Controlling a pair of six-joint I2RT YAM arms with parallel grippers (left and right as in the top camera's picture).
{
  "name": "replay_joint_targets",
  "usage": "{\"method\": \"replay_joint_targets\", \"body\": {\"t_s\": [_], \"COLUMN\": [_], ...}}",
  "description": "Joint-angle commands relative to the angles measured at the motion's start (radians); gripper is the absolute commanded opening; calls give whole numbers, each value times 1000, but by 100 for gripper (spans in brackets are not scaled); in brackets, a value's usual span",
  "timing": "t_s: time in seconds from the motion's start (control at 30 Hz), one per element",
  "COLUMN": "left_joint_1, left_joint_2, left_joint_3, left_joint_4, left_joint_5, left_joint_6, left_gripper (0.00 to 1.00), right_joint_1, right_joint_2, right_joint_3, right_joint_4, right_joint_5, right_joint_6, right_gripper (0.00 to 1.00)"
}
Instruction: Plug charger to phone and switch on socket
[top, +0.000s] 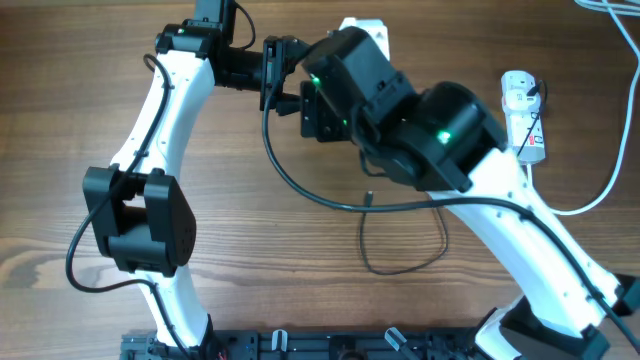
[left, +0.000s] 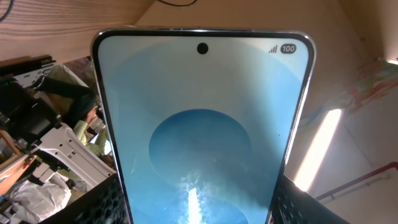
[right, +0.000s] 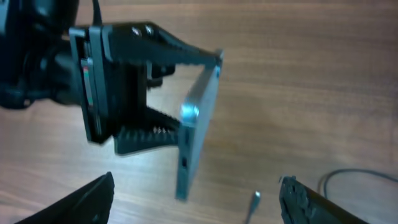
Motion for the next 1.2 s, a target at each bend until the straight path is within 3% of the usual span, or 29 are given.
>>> {"method": "replay_joint_targets", "body": {"t_s": [0.0, 0.1, 0.43, 0.93, 1.17], "left_joint_1": [0, -1, -7, -11, -11], "left_joint_2": [-34, -34, -34, -34, -34], "left_joint_3": [23, 23, 23, 23, 23], "left_joint_4": [-1, -1, -1, 0, -1], "left_joint_5": [27, 27, 28, 69, 69], "left_joint_6": [20, 20, 20, 20, 20], "left_gripper": [58, 58, 59, 59, 59], "right_joint_1": [2, 2, 0, 0, -1], "right_joint_2": [45, 58, 70, 103, 103], "right_joint_3": [23, 22, 21, 21, 21], "right_joint_4": [21, 40, 66, 83, 87], "right_joint_5": [43, 47, 112, 129, 156], "right_joint_6": [27, 47, 50, 48, 47], "right_gripper": [81, 81, 63, 59, 48]}}
